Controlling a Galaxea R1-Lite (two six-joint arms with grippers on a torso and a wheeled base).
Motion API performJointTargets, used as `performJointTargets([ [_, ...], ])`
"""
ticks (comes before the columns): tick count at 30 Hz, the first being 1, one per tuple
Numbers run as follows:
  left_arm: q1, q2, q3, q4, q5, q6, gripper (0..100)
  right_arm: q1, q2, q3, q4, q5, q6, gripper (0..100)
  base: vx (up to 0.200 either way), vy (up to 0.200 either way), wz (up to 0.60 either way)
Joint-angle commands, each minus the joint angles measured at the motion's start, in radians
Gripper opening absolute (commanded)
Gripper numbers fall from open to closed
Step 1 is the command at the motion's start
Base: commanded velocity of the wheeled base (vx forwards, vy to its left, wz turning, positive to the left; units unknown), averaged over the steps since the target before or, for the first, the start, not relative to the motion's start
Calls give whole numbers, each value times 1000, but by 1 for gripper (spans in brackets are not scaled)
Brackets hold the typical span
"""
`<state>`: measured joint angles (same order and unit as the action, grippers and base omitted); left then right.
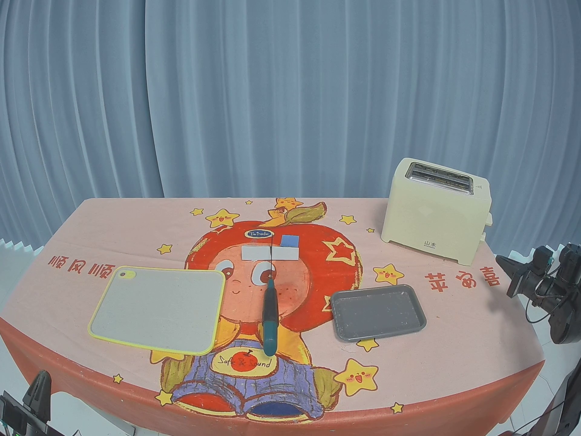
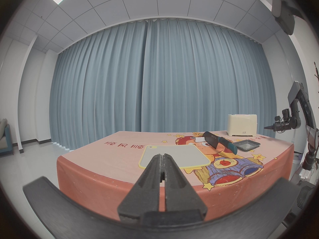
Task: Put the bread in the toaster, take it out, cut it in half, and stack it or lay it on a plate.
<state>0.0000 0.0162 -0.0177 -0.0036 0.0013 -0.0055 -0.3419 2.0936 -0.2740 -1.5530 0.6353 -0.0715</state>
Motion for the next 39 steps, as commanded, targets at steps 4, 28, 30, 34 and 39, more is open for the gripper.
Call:
performJointTargets([
  [4,0,-16,18,-1,0,-1,0,1,31,-39,-9,0,-2,0,0,0,0],
  [28,0,-16,18,-1,0,-1,0,23,62,-155,31,1,4,0,0,0,0],
  [30,0,-16,18,-1,0,-1,0,23,88,-168,27,0,1,0,0,0,0],
  [34,0,-16,18,1,0,-1,0,20,94,-188,27,0,-1,0,0,0,0],
  [39,0,-16,18,1,0,-1,0,23,94,-192,25,-2,1,0,0,0,0],
])
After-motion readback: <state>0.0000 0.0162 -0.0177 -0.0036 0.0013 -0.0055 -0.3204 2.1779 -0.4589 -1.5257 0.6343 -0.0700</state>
